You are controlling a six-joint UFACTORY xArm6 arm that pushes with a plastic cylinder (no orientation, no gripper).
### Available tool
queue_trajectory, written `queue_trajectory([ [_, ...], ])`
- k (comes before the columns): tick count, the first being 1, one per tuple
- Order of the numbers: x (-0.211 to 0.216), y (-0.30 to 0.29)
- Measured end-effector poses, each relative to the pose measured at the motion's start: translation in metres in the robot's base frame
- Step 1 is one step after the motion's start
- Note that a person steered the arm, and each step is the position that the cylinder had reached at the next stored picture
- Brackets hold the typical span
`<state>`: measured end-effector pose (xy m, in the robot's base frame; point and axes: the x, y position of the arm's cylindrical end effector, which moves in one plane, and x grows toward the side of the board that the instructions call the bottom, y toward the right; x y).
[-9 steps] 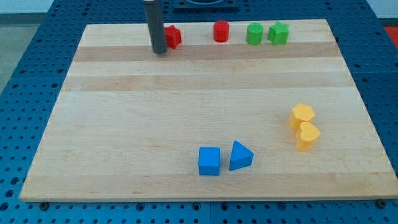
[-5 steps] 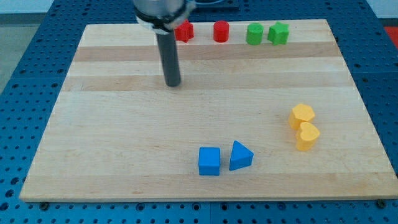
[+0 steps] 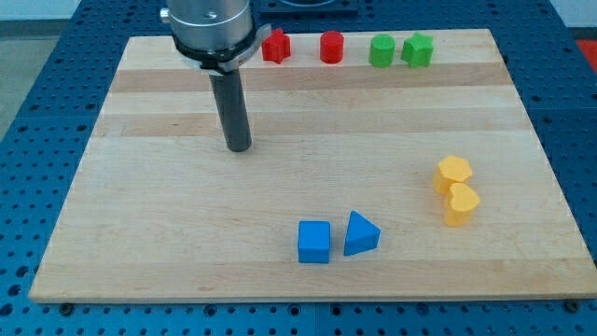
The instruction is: Separate the yellow heart and the yellow hexagon
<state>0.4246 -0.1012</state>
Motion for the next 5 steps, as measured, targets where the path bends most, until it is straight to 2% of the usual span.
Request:
queue_trajectory([
  [2, 0.003, -0.017],
  [3, 0.022, 0.059],
  [4, 0.009, 0.140],
  [5, -0.013, 0.189],
])
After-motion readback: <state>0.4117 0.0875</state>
